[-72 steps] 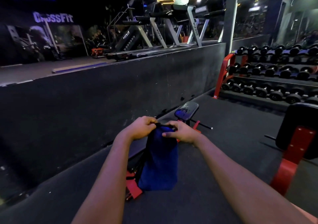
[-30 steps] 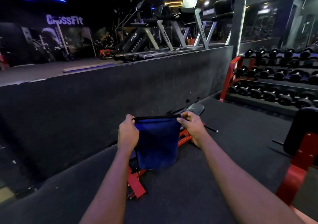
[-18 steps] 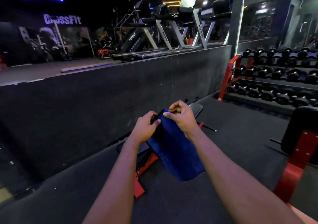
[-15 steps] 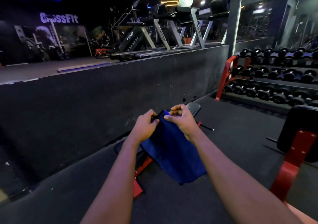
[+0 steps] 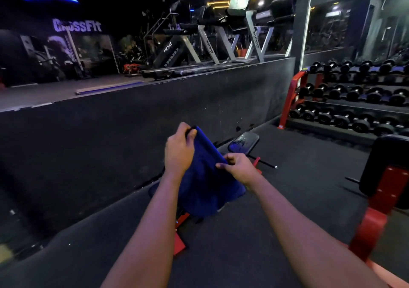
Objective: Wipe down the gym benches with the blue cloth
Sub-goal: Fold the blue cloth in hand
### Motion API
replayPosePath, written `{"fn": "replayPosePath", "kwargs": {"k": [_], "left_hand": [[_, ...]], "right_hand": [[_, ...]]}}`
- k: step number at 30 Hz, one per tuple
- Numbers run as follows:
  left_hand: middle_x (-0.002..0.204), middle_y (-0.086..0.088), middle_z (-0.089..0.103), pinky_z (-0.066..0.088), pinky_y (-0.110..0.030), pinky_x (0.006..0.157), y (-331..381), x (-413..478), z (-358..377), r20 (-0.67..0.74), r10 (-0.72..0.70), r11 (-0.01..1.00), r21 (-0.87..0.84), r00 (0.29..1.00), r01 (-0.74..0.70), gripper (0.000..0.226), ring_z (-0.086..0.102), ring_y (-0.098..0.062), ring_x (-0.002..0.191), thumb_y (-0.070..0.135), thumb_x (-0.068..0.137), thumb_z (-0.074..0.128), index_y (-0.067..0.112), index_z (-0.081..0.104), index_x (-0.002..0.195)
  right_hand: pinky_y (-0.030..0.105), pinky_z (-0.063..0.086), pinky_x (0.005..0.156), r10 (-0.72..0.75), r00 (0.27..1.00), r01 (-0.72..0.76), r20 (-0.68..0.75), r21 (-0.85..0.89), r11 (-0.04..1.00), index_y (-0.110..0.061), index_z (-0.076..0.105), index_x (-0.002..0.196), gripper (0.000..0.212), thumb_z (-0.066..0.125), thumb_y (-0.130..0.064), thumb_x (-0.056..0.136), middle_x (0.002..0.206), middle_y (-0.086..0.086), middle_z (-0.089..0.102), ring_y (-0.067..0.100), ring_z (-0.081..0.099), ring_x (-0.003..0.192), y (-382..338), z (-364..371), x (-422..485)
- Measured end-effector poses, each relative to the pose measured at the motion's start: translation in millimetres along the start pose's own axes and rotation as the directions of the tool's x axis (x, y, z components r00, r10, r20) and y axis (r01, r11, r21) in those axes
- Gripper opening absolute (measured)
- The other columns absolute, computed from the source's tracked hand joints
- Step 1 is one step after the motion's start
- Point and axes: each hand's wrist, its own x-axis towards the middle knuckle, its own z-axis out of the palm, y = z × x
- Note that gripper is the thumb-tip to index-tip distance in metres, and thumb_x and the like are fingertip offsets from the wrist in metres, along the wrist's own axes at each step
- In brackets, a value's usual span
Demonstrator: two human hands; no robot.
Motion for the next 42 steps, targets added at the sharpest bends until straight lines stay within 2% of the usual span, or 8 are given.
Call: {"fn": "replayPosePath", "kwargs": {"k": [10, 15, 23, 27, 31, 36, 39, 42], "left_hand": [[0.081, -0.020, 0.061, 0.032, -0.037, 0.060, -14, -3, -26, -0.314, -0.249, 0.961, 0.035, 0.916, 0.273, 0.022, 0.059, -0.042, 0.078, 0.027, 0.104, 0.040, 0.006, 0.047, 0.103], [0.078, -0.011, 0.054, 0.036, -0.040, 0.063, -21, -5, -30, -0.352, -0.379, 0.907, 0.039, 0.856, 0.418, 0.023, 0.059, -0.040, 0.082, 0.029, 0.105, 0.034, 0.008, 0.044, 0.103], [0.064, -0.002, 0.049, 0.030, -0.034, 0.054, -14, -13, -27, -0.534, -0.244, 0.953, 0.022, 0.809, 0.302, 0.030, 0.045, -0.025, 0.058, 0.030, 0.106, 0.033, 0.004, 0.045, 0.097], [0.069, -0.016, 0.058, 0.029, -0.036, 0.057, -16, -11, -30, -0.563, -0.262, 0.937, 0.047, 0.783, 0.347, 0.030, 0.057, -0.039, 0.064, 0.028, 0.106, 0.032, 0.001, 0.046, 0.100], [0.098, -0.027, 0.065, 0.037, -0.046, 0.068, -27, -6, -24, -0.402, -0.482, 0.796, 0.171, 0.779, 0.581, 0.034, 0.061, -0.047, 0.093, 0.034, 0.105, 0.031, 0.004, 0.046, 0.108], [0.120, -0.025, 0.059, 0.043, -0.050, 0.084, -42, -2, -22, -0.251, -0.674, 0.673, 0.178, 0.695, 0.718, 0.039, 0.056, -0.043, 0.111, 0.033, 0.105, 0.031, 0.001, 0.046, 0.120], [0.121, -0.025, 0.057, 0.041, -0.048, 0.080, -48, 2, -25, -0.205, -0.690, 0.675, 0.164, 0.694, 0.720, 0.040, 0.055, -0.043, 0.112, 0.035, 0.106, 0.029, 0.001, 0.045, 0.122], [0.101, -0.020, 0.059, 0.038, -0.044, 0.071, -54, 4, -25, -0.189, -0.594, 0.776, 0.121, 0.782, 0.619, 0.037, 0.057, -0.043, 0.101, 0.037, 0.106, 0.029, 0.005, 0.046, 0.110]], "right_hand": [[0.027, 0.044, 0.054, 0.141, 0.941, -0.119, -0.308, 0.091, 0.989, -0.014, 0.066, 0.080, 0.012, 0.067, -0.014, 0.092, 0.069, 0.001, 0.063, 0.014, 0.054, 0.061, 32, -10, -4], [0.048, 0.054, 0.068, 0.086, 0.840, -0.005, -0.535, 0.151, 0.989, -0.022, 0.068, 0.083, 0.020, 0.064, -0.041, 0.087, 0.071, -0.002, 0.067, 0.018, 0.060, 0.068, 38, -11, 8], [0.047, 0.048, 0.061, -0.157, 0.425, 0.045, -0.892, -0.152, 0.987, -0.010, 0.052, 0.094, 0.039, 0.033, -0.042, 0.104, 0.067, 0.016, 0.063, 0.040, 0.059, 0.063, -12, 1, 10], [0.044, 0.042, 0.055, -0.238, 0.483, 0.008, -0.843, -0.267, 0.964, -0.007, 0.053, 0.093, 0.052, 0.026, -0.051, 0.102, 0.073, 0.022, 0.064, 0.042, 0.060, 0.067, -22, -9, 12], [0.041, 0.049, 0.074, 0.124, 0.715, -0.292, -0.689, -0.132, 0.947, -0.006, 0.060, 0.087, 0.051, 0.043, -0.052, 0.100, 0.093, 0.021, 0.067, 0.038, 0.063, 0.089, -23, -21, 34], [0.026, 0.052, 0.065, 0.328, 0.939, -0.317, -0.105, 0.106, 0.942, -0.006, 0.066, 0.078, 0.020, 0.071, -0.022, 0.090, 0.081, 0.008, 0.069, 0.018, 0.064, 0.070, -13, -30, 35], [0.032, 0.051, 0.082, 0.092, 0.966, -0.125, -0.244, -0.126, 0.984, -0.005, 0.065, 0.096, 0.011, 0.061, -0.016, 0.095, 0.090, 0.005, 0.070, 0.020, 0.065, 0.084, 5, -25, 36], [0.034, 0.040, 0.065, -0.104, 0.865, -0.008, -0.492, -0.220, 0.975, -0.012, 0.049, 0.086, 0.015, 0.052, -0.018, 0.100, 0.068, 0.001, 0.054, 0.024, 0.052, 0.069, 18, -18, 32]]}}
